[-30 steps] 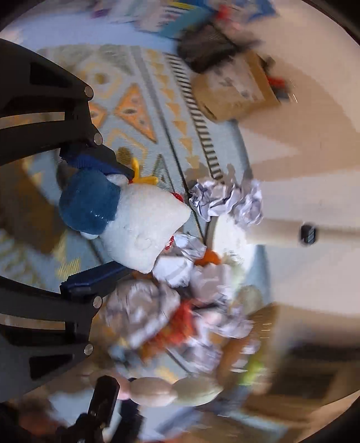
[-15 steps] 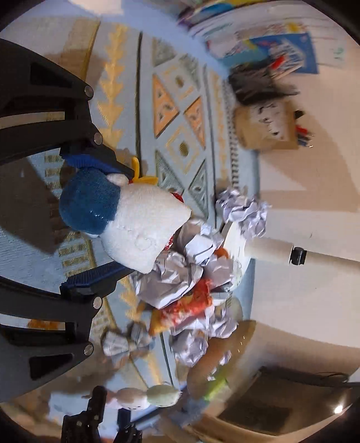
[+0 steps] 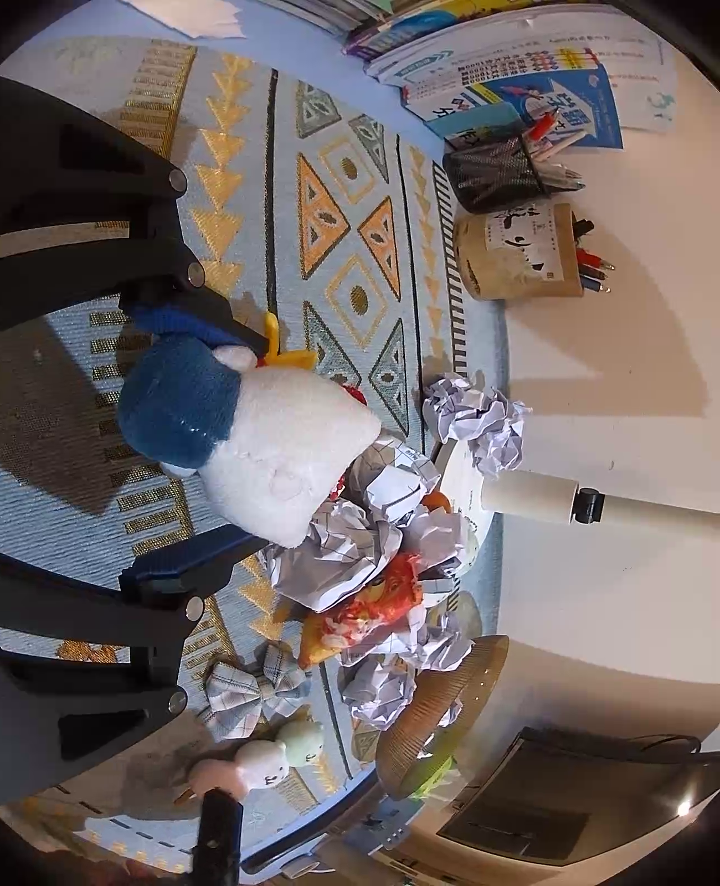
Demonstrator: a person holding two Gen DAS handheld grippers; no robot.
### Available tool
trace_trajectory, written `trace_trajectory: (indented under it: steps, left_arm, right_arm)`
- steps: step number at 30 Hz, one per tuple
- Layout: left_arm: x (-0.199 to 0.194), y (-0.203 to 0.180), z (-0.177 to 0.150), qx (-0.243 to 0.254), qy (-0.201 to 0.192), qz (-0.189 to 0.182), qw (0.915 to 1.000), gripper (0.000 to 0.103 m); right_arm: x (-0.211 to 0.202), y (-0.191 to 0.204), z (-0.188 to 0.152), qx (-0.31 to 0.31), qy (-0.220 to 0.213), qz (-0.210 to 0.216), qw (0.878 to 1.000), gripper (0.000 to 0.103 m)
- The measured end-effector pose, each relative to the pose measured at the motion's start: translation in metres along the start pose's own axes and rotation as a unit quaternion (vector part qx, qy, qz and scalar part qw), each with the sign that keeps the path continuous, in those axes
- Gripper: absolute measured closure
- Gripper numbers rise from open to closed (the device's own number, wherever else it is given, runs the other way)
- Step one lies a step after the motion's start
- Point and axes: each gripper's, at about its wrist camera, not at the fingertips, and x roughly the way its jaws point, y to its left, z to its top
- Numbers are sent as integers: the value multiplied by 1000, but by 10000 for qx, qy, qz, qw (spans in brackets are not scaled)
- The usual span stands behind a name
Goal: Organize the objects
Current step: 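Grasp the stacked plush toy with the right gripper while the left grasps the white-blue plush, then carry both plush toys to the glass bowl and release them inside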
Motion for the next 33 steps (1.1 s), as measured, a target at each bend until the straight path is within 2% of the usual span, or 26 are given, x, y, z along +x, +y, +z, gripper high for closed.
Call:
trace_trajectory:
  steps: [3,4,5,9,12,16,22,24,25,27,29,33]
  left_arm:
    - [0,0,0,30,-11,10,10000,44]
    - [0,-1,0,35,-10,14,10000,44]
    - [0,-1,0,43,-4,21,10000,44]
    - [-1,-1,-1,55,-28,40,10000,44]
    - [-3,-4,-1,104,-89,92,9999,44]
    - [-12,-11,6,206,-171,86,9996,44]
    - [-36,-40,64,278,-498,-599,9966,44]
    - [-36,-61,89,453,-573,-888,9934,44]
    - [-31,-71,103,494,-504,-1163,9907,44]
    - [-12,-89,135,295,-51,-2066,9780,44]
    - [10,-112,164,203,155,-2488,9682,44]
    - [53,-169,205,625,141,-2355,9698,44]
  right_arm:
    - [4,12,-1,-143,-171,-384,9990,8]
    - [5,16,-3,-191,-194,-528,9982,18]
    - [9,17,-2,-238,-195,-606,9977,32]
    - [14,27,-7,-603,-310,-1078,9919,50]
    - [8,27,-8,-649,-435,-971,9922,54]
    - [-16,11,3,-470,-710,-537,9949,55]
    - [-72,-18,36,-144,-1419,-323,9893,55]
    - [-86,-26,46,-62,-1595,-444,9862,55]
    - [-92,-33,57,32,-1671,-540,9845,55]
    - [-96,-45,74,145,-1777,-584,9822,55]
    - [-98,-58,95,364,-1897,-708,9786,55]
    - [-93,-84,132,804,-2097,-796,9712,54]
